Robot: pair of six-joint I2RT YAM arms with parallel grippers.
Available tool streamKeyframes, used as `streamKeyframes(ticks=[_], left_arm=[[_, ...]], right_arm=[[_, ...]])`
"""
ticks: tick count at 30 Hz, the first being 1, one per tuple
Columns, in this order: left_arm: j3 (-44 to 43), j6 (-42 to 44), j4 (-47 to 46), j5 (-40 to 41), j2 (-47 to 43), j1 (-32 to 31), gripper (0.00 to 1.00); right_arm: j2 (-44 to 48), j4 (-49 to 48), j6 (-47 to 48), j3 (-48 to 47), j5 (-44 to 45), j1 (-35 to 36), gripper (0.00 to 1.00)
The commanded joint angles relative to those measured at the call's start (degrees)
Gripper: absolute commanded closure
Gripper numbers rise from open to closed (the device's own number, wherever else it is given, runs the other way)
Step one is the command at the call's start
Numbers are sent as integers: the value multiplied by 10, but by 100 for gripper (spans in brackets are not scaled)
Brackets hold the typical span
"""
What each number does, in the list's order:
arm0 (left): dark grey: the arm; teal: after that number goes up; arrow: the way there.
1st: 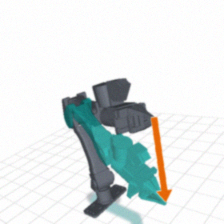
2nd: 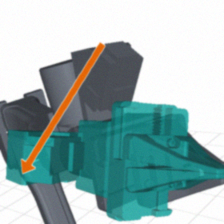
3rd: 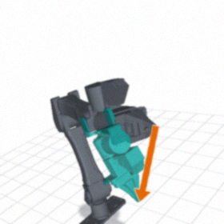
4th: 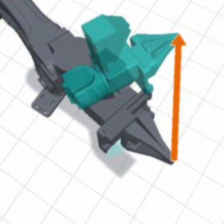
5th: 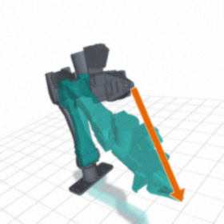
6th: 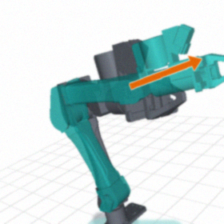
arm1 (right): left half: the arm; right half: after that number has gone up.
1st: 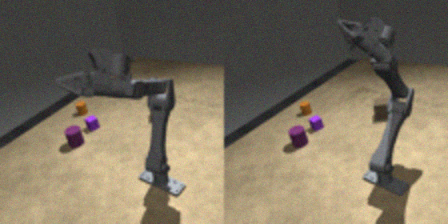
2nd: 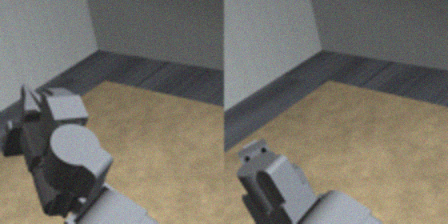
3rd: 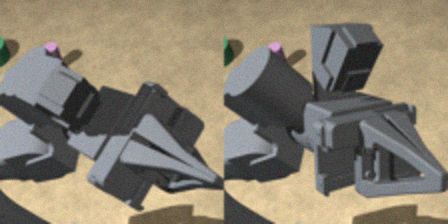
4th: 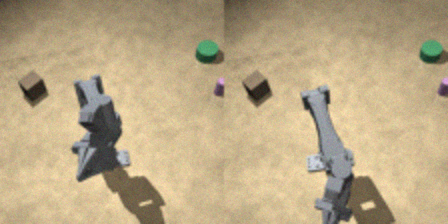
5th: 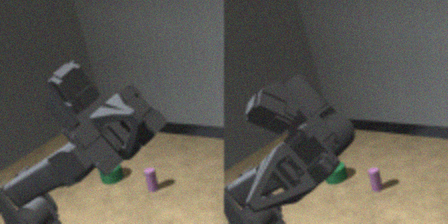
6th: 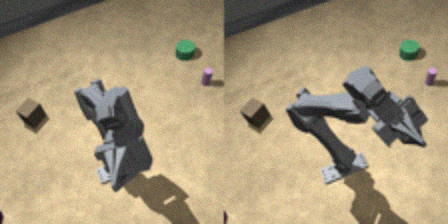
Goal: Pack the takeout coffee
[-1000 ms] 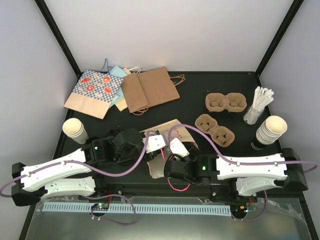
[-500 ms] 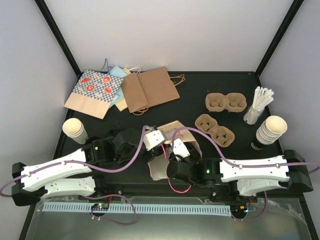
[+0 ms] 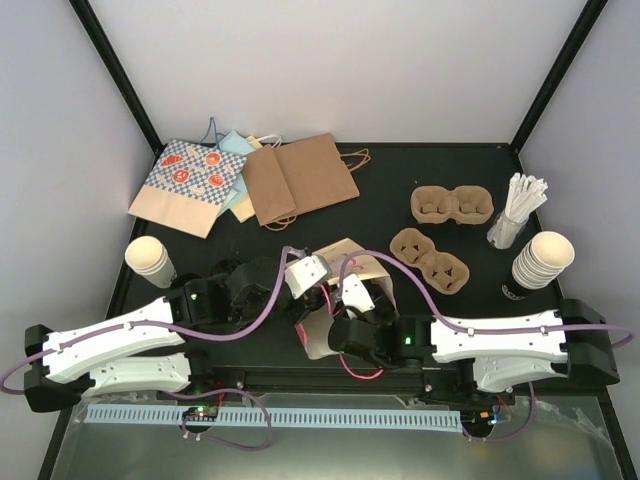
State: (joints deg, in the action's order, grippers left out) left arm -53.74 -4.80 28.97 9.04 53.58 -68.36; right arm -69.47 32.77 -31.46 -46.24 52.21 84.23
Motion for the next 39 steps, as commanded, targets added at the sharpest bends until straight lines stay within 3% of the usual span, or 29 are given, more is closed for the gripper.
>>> streamKeyframes(ticks=[1,9,17,21,29,39], left_arm=[[-18,-29,-72,-2,-3,-5,98],[-51,-36,-48,57,11,-3,98],[-49,-50,-45,78,-4,0,99],[-48,-35,-55,39,-5,1,98],[-26,-5,-59,-86,1,0,98],[11,-37,-94,-122,-8,0,98]], right_arm=[[-25,-18,25,-9,-38,-6,50],[-10,6,16,2,-40,-5,49],[-32,110,-100,-12,-26,-5,50],[-12,101,-114,-2,-22,-6,50],[46,51,-49,0,-34,-53,49],[3,14,-13,-5,-66,-67,50]])
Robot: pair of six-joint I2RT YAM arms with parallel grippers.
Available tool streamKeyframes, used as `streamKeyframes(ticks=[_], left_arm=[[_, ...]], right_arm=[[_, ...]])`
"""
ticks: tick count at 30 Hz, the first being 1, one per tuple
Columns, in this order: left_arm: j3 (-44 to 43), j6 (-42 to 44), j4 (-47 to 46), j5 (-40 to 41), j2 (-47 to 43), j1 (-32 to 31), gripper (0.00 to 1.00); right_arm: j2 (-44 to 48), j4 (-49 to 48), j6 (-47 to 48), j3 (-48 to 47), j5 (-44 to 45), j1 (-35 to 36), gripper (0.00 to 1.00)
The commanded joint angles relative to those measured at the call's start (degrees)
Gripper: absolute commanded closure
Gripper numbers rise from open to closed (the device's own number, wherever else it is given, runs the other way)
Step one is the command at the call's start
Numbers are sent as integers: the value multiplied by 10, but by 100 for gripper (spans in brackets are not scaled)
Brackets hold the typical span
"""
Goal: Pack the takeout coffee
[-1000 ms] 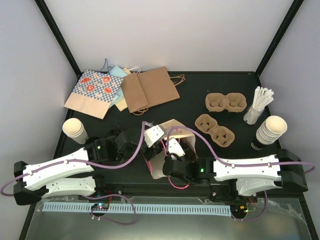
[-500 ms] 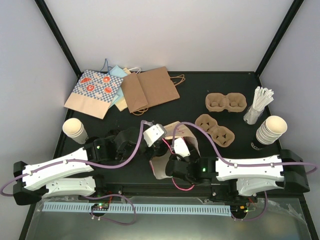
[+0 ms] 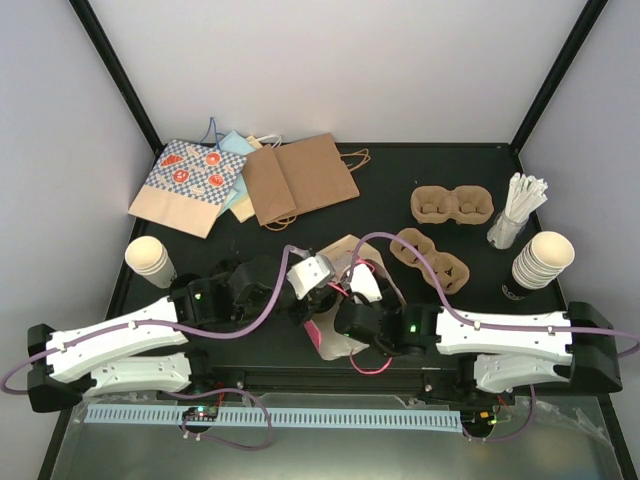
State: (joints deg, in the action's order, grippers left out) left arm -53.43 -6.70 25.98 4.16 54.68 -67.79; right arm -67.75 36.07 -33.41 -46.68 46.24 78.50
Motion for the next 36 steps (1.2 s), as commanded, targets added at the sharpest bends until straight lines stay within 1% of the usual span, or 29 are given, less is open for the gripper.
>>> streamKeyframes(ticks=[1,2,3,7,11,12,13,14,16,18,19,21,23,27,29,32,35,36], left_arm=[[10,-20,-67,-76,-19,-6,98],[11,-22,-65,-76,-17,-6,95],[8,-26,-63,-75,-17,-6,88],[-4,-45,-54,-82,-29,-6,52],[-25,-67,-45,-80,-60,-5,21],[-33,-75,-38,-73,-71,-5,12],[-43,-89,-27,-48,-78,-4,5],[-53,-108,-13,-31,-84,-2,2],[-77,-138,17,11,-93,15,1],[-107,-183,65,41,-96,49,1],[-122,-202,88,43,-95,73,1],[-146,-214,124,21,-89,130,1],[-152,-212,149,-16,-74,197,1],[-139,-200,170,-119,11,314,1],[-128,-185,161,-150,59,347,1],[-115,-160,135,-169,126,389,1],[-113,-147,114,-208,180,420,1],[-120,-142,115,-220,211,428,3]], right_arm=[[-14,-25,9,2,-8,-10,50],[-12,-28,8,5,-9,-10,50],[-9,-29,4,8,-8,-10,50],[1,-40,3,25,-12,-10,50],[9,-45,13,31,-11,-10,50],[10,-44,14,30,-9,-10,50],[11,-45,15,30,-8,-10,50],[11,-45,15,31,-7,-10,50],[14,-51,17,34,-6,-10,50],[17,-60,21,40,-6,-10,50],[19,-64,23,42,-5,-10,50],[24,-74,29,47,-5,-10,50],[32,-85,36,54,-5,-10,50],[54,-115,60,72,-12,-10,50],[61,-126,73,79,-14,-10,50],[68,-132,90,82,-10,-10,50],[73,-140,109,84,-4,-10,50],[73,-142,113,84,0,-10,50]])
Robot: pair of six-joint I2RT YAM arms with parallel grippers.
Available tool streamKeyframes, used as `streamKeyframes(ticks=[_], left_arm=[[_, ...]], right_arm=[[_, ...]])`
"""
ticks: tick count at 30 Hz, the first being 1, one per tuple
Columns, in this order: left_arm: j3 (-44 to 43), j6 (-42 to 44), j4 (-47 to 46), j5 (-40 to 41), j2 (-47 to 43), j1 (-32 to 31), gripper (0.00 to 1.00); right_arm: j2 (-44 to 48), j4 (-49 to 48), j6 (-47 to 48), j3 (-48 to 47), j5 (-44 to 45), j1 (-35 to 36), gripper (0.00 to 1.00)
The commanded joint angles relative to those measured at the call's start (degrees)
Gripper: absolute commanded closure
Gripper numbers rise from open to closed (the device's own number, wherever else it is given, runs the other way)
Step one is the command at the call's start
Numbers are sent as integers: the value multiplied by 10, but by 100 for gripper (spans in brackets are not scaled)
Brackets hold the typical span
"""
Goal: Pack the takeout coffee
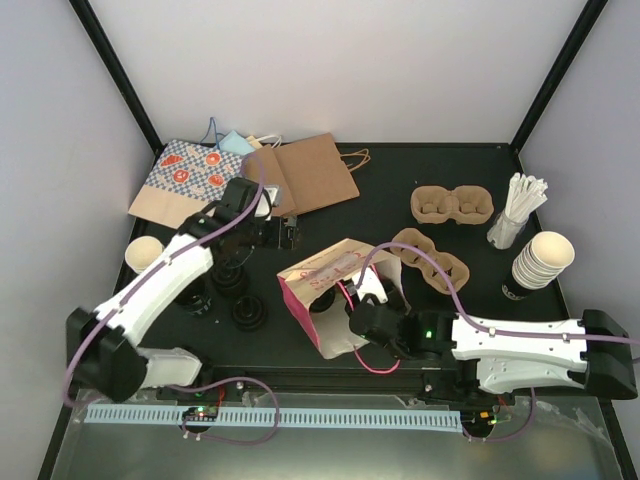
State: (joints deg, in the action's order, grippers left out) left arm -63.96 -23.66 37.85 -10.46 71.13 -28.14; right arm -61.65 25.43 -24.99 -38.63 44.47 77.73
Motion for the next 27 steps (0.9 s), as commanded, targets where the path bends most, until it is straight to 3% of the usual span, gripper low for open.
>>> streamKeyframes(ticks=[1,12,27], left_arm=[[-22,29,0,-80,73,37,5],[-79,30,-31,-152,269,40,33],[-111,59,-84,-264,414,12,36]], right_arm=[[12,-35,30,3,19,-2,50],[-38,-68,41,6,9,-4,50],[-78,-121,76,23,22,-6,50]])
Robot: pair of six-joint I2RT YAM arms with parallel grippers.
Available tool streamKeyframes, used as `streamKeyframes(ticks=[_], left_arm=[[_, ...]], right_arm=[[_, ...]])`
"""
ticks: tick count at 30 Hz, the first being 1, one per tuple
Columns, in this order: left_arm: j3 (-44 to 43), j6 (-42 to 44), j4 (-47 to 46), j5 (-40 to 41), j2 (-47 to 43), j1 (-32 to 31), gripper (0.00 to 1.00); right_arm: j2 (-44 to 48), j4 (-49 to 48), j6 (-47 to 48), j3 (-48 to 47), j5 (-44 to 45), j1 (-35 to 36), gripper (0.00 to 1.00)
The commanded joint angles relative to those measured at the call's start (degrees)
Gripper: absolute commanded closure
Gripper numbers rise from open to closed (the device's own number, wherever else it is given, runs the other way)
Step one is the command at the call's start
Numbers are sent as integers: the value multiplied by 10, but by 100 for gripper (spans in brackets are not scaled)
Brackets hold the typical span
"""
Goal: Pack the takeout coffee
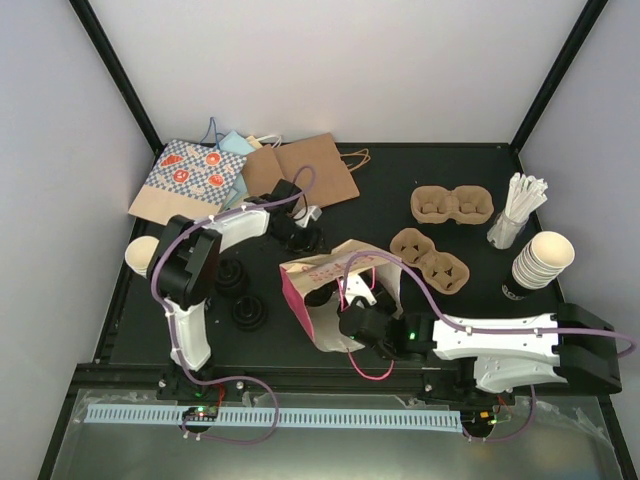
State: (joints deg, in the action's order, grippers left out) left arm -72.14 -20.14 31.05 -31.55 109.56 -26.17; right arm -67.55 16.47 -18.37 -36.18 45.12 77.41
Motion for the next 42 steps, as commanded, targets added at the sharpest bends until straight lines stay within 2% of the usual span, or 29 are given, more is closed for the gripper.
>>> streamKeyframes(ticks=[1,7,14,25,34,42], left_arm=[[-33,28,-15,-56,34,-8,37],[-39,24,-12,7,31,5,36],[8,-28,-97,46,-22,40,30],[-59,-26,-93,-31,74,16,30],[-97,-28,-97,-56,115,8,31],[-115,-21,-104,-131,145,-7,40]], right_arm=[[-24,-33,11,-3,17,-2,49],[-33,-16,2,-10,69,-7,50],[3,-15,-4,6,64,-11,50],[13,-46,-12,28,27,-35,50],[18,-76,-17,40,-16,-69,52],[1,-92,-20,46,-48,-86,52]])
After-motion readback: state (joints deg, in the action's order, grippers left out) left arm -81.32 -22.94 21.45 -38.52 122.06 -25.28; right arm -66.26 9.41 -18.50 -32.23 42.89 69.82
